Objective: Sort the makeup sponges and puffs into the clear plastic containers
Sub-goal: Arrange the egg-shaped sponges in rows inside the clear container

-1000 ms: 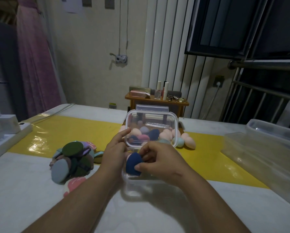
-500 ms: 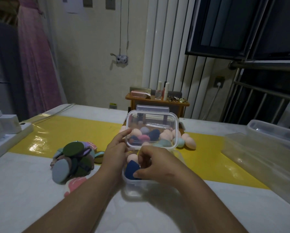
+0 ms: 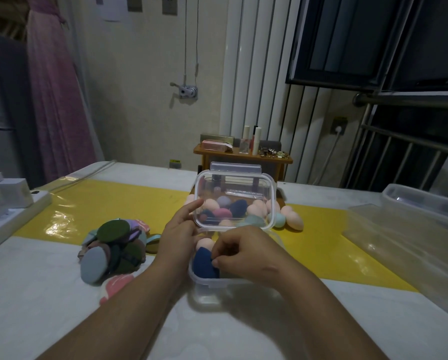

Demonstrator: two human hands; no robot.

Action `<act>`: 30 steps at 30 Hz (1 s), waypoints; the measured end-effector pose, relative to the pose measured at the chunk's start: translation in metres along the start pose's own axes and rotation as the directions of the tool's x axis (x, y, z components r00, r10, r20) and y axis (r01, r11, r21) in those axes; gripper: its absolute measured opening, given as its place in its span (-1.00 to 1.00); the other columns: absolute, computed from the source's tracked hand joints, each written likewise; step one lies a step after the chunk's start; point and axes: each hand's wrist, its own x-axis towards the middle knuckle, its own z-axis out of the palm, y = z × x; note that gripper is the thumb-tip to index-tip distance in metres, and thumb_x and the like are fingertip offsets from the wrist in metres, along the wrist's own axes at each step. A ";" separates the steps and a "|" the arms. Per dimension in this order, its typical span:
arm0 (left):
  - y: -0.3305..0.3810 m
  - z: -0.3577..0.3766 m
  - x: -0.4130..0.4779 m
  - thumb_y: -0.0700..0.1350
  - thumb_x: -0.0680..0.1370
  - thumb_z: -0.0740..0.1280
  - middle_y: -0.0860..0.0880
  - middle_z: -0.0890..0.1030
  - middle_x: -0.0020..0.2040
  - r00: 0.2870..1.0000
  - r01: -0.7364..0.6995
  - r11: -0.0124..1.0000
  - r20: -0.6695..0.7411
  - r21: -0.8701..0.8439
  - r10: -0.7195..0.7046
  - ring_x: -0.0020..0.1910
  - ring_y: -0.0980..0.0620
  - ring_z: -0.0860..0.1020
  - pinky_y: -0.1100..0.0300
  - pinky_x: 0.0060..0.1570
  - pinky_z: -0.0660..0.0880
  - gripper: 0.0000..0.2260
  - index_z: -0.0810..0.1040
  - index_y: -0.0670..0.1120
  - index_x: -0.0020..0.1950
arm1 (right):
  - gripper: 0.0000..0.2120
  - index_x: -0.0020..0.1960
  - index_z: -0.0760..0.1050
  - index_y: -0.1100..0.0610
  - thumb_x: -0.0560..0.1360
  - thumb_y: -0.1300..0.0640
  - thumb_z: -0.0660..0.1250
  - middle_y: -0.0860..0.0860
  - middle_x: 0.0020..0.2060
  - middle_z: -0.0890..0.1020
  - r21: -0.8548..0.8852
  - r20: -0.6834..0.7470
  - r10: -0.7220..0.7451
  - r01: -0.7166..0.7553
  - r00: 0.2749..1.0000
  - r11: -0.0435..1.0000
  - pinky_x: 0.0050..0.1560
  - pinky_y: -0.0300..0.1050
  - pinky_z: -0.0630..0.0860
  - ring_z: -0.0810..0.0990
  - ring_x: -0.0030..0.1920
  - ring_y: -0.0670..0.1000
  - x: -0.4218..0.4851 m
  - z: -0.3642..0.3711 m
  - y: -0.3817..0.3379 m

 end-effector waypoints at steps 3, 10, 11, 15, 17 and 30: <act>0.000 0.000 -0.001 -0.36 0.56 0.05 -0.05 0.69 0.08 1.000 0.000 1.000 0.003 0.000 0.000 0.02 -0.14 0.68 -0.07 -0.04 0.63 -0.49 0.66 0.12 0.12 | -0.90 -0.15 0.63 -0.07 0.48 0.13 0.43 -0.17 -0.21 0.65 0.019 0.000 -0.002 0.002 1.000 1.000 -0.04 -0.17 0.59 0.60 -0.15 -0.14 -0.001 0.000 0.000; 0.000 0.000 -0.001 -0.37 0.55 0.05 -0.07 0.68 0.10 1.000 0.007 1.000 -0.002 -0.016 -0.007 0.03 -0.15 0.68 -0.05 -0.07 0.63 -0.48 0.66 0.11 0.12 | -0.87 -0.16 0.61 -0.10 0.49 0.12 0.41 -0.20 -0.24 0.62 0.040 -0.044 -0.028 0.029 0.999 0.999 -0.17 -0.33 0.48 0.58 -0.18 -0.21 -0.002 -0.002 0.001; 0.001 0.000 -0.002 -0.37 0.55 0.04 -0.07 0.68 0.09 1.000 0.010 1.000 -0.002 -0.013 -0.010 0.03 -0.15 0.68 -0.06 -0.05 0.63 -0.48 0.67 0.12 0.11 | -0.87 -0.17 0.61 -0.12 0.49 0.11 0.41 -0.21 -0.25 0.62 0.048 -0.070 -0.035 0.039 0.997 0.998 -0.17 -0.35 0.46 0.57 -0.18 -0.22 -0.003 -0.002 0.002; 0.003 0.002 -0.005 -0.36 0.56 0.05 -0.06 0.66 0.10 1.000 0.022 1.000 0.004 -0.003 -0.022 0.06 -0.17 0.66 -0.18 0.06 0.61 -0.48 0.66 0.14 0.09 | -0.83 -0.23 0.60 -0.11 0.48 0.14 0.43 -0.16 -0.27 0.63 0.165 -0.255 -0.018 0.062 0.967 0.984 -0.14 -0.25 0.51 0.58 -0.18 -0.19 -0.003 -0.009 0.012; 0.005 0.002 -0.007 -0.36 0.56 0.06 -0.06 0.65 0.12 1.000 0.025 1.000 0.004 0.000 -0.025 0.07 -0.17 0.65 -0.16 0.04 0.62 -0.48 0.67 0.16 0.08 | -0.86 -0.20 0.62 -0.07 0.47 0.15 0.44 -0.13 -0.27 0.64 0.196 -0.341 0.024 0.046 0.940 0.980 -0.12 -0.21 0.56 0.59 -0.17 -0.17 -0.002 -0.014 0.021; 0.013 0.004 -0.013 -0.35 0.60 0.07 -0.02 0.65 0.09 0.998 0.054 0.998 -0.018 -0.038 -0.054 0.02 -0.11 0.67 -0.06 -0.02 0.65 -0.54 0.62 0.09 0.19 | -0.86 -0.09 0.58 0.01 0.51 0.24 0.36 -0.02 -0.14 0.65 0.287 -0.660 0.329 -0.178 0.676 0.941 -0.15 -0.14 0.45 0.59 -0.07 0.05 0.004 -0.034 0.089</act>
